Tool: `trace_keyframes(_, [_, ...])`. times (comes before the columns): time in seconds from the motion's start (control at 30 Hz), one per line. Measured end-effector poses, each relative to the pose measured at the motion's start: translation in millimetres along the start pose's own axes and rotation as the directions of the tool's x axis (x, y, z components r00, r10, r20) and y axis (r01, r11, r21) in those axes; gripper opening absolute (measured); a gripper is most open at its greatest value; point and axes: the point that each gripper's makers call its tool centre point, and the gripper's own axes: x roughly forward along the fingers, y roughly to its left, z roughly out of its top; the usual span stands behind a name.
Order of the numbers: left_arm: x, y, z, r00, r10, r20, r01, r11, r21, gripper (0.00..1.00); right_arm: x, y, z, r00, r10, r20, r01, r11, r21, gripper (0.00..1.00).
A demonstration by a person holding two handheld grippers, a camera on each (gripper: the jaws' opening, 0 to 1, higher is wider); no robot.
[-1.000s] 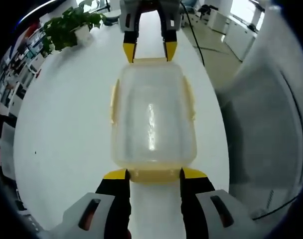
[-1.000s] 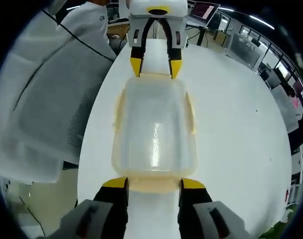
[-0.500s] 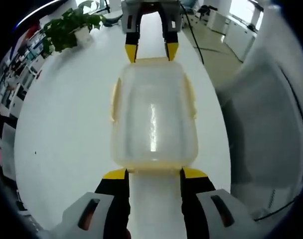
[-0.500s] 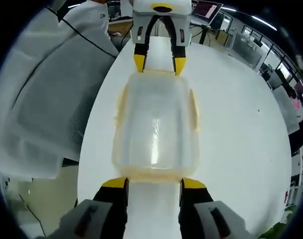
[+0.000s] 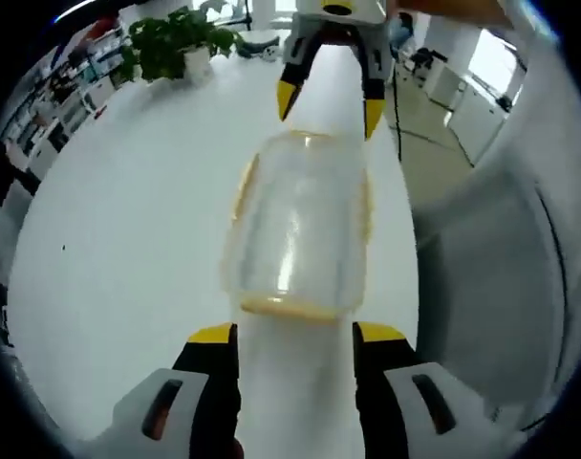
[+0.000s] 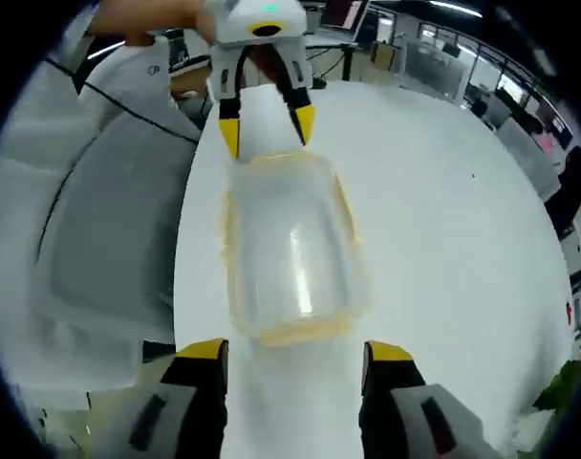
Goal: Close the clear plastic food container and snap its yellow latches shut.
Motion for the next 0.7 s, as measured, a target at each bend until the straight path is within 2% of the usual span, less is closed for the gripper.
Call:
trace_keyframes(0.03, [-1, 1.5, 4.0, 0.999, 0.008, 0.032, -0.005, 0.998, -0.063, 0.42, -4, -3, 4.7, 1.000, -0.013, 0.027, 0.011, 0.999, 0.051, 0.38])
trace_keyframes(0.07, [-4, 4.5, 8.6, 0.997, 0.028, 0.071, -0.016, 0.987, -0.157, 0.42, -9, -9, 14.1, 0.995, -0.048, 0.084, 0.037, 0.991, 0.126, 0.34])
trace_keyframes(0.1, [-5, 4.5, 11.0, 0.995, 0.034, 0.092, -0.014, 0.976, -0.216, 0.41, -11, -11, 21.6, 0.989, -0.071, 0.127, 0.045, 0.980, 0.196, 0.35])
trace_keyframes(0.13, [-5, 5.1, 9.2, 0.995, 0.050, 0.091, -0.025, 0.963, -0.267, 0.40, -12, -11, 27.9, 0.982, -0.086, 0.166, 0.031, 0.949, 0.313, 0.42])
trace_keyframes(0.17, [-5, 10.0, 6.6, 0.992, 0.091, 0.082, -0.062, 0.951, -0.304, 0.39, -11, -12, 25.0, 0.985, -0.099, 0.144, 0.036, 0.921, 0.389, 0.47])
trace_keyframes(0.2, [-4, 12.7, 3.7, 0.990, 0.121, 0.070, -0.091, 0.937, -0.337, 0.38, -10, -12, 20.9, 0.988, -0.107, 0.114, 0.048, 0.902, 0.430, 0.45])
trace_keyframes(0.23, [-2, 11.4, -0.5, 0.990, 0.131, 0.050, -0.099, 0.909, -0.405, 0.38, -8, -12, 20.6, 0.987, -0.121, 0.106, 0.062, 0.893, 0.446, 0.35])
trace_keyframes(0.27, [-1, 11.5, 0.8, 0.988, 0.141, 0.063, -0.097, 0.882, -0.460, 0.38, -7, -10, 19.4, 0.988, -0.125, 0.093, 0.066, 0.876, 0.478, 0.26])
trace_keyframes(0.3, [0, 11.1, 5.8, 0.984, 0.148, 0.096, -0.079, 0.858, -0.507, 0.40, -5, -8, 20.3, 0.988, -0.121, 0.092, 0.058, 0.857, 0.512, 0.21])
trace_keyframes(0.33, [1, 9.5, 8.4, 0.983, 0.146, 0.111, -0.061, 0.830, -0.555, 0.43, -2, -7, 24.2, 0.985, -0.127, 0.112, 0.048, 0.843, 0.535, 0.26])
trace_keyframes(0.37, [3, 6.6, 10.4, 0.983, 0.137, 0.125, -0.036, 0.805, -0.592, 0.42, 2, -5, 26.4, 0.983, -0.134, 0.123, 0.038, 0.813, 0.580, 0.33])
trace_keyframes(0.4, [4, 8.2, 7.9, 0.982, 0.153, 0.113, -0.055, 0.796, -0.603, 0.40, 6, -1, 22.3, 0.988, -0.114, 0.100, 0.030, 0.793, 0.608, 0.37])
trace_keyframes(0.43, [5, 9.8, 6.4, 0.980, 0.174, 0.101, -0.081, 0.804, -0.590, 0.41, 10, 4, 13.7, 0.994, -0.097, 0.051, 0.047, 0.801, 0.597, 0.37])
trace_keyframes(0.5, [9, 10.9, 3.2, 0.978, 0.195, 0.072, -0.120, 0.812, -0.571, 0.44, 15, 0, 2.8, 0.991, -0.134, -0.015, 0.120, 0.826, 0.551, 0.39])
trace_keyframes(0.6, [16, 4.2, 8.8, 0.979, 0.176, 0.100, -0.081, 0.791, -0.607, 0.43, 22, 2, 0.0, 0.992, -0.123, -0.020, 0.111, 0.805, 0.582, 0.41])
trace_keyframes(0.7, [22, -0.4, 8.9, 0.981, 0.167, 0.094, -0.074, 0.782, -0.619, 0.44, 27, 7, 3.5, 0.995, -0.098, -0.017, 0.090, 0.809, 0.582, 0.39])
